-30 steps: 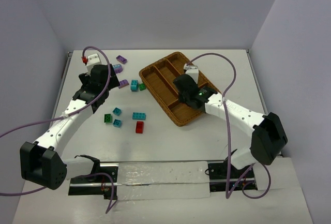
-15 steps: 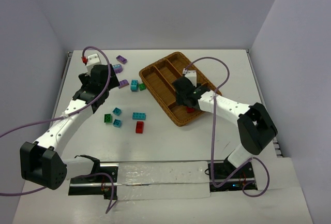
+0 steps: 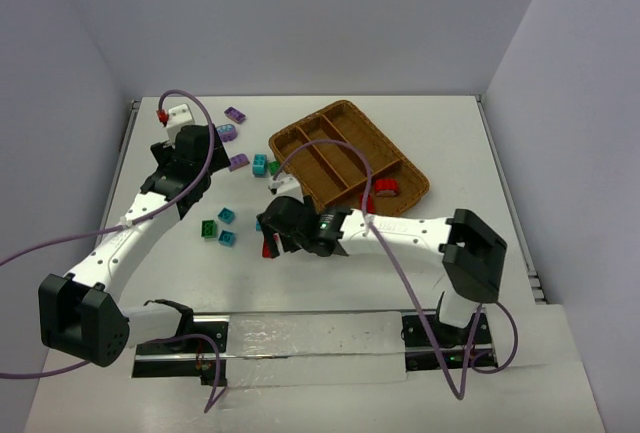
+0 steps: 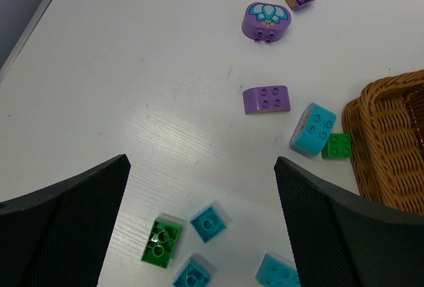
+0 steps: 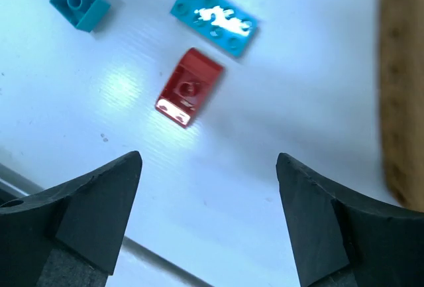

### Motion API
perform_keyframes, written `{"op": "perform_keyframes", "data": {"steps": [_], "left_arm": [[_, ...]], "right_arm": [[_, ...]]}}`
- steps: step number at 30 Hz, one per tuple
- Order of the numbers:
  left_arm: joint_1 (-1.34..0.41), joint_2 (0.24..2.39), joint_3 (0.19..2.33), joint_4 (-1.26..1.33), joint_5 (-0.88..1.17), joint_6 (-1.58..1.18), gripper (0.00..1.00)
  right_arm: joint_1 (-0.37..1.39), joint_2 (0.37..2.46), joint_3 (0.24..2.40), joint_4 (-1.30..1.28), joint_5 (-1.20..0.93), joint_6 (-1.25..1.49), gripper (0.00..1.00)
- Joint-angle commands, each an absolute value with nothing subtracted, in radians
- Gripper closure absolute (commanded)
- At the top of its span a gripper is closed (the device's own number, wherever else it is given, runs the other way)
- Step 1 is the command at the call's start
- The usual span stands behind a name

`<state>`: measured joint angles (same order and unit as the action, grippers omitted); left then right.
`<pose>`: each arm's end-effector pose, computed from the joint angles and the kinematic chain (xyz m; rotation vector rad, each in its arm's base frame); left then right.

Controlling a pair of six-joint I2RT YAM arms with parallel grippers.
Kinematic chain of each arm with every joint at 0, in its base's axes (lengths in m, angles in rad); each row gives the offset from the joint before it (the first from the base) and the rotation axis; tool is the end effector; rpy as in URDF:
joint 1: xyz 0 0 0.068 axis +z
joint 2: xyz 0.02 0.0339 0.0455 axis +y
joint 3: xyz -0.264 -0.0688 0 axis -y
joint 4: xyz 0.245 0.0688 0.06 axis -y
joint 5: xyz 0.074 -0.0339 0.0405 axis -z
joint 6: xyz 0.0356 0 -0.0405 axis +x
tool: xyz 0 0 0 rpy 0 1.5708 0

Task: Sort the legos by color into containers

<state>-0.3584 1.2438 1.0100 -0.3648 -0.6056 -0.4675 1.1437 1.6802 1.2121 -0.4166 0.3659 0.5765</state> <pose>0.2625 -0.0767 0.3069 -0.4449 2.0071 0.1503 0.1617 0.3246 0.2359 -0.5201 2.3522 0.3606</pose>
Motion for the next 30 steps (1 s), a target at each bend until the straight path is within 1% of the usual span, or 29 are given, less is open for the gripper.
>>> {"op": "perform_keyframes", "data": {"steps": [1, 10, 19, 22, 27, 29, 30], "left_arm": [[-0.362, 1.22, 1.037, -0.372, -0.623, -0.468, 0.01], [-0.361, 1.21, 1.031, -0.37, -0.627, -0.458, 0.01], [-0.362, 1.211, 1.025, -0.362, -0.624, -0.453, 0.01], [-0.362, 1.213, 1.026, -0.36, -0.623, -0.453, 0.01], [-0.362, 1.22, 1.025, -0.357, -0.62, -0.452, 0.01], [-0.362, 1.22, 1.025, -0.356, -0.621, -0.451, 0.01], [-0.362, 1.221, 1.025, -0.355, -0.621, -0.451, 0.01]], "right_arm": [[1.144, 1.795, 1.284, -0.364, 0.29, 0.626, 0.09], [1.147, 1.95, 1.389, -0.371, 0.254, 0.645, 0.07], [1.15, 2.061, 1.508, -0.424, 0.288, 0.616, 0.12], [1.15, 2.081, 1.534, -0.443, 0.317, 0.613, 0.19], [1.152, 2.102, 1.557, -0.459, 0.353, 0.601, 0.42], [1.152, 2.103, 1.563, -0.463, 0.355, 0.598, 0.49], [1.152, 2.095, 1.56, -0.459, 0.357, 0.594, 0.56]]}}
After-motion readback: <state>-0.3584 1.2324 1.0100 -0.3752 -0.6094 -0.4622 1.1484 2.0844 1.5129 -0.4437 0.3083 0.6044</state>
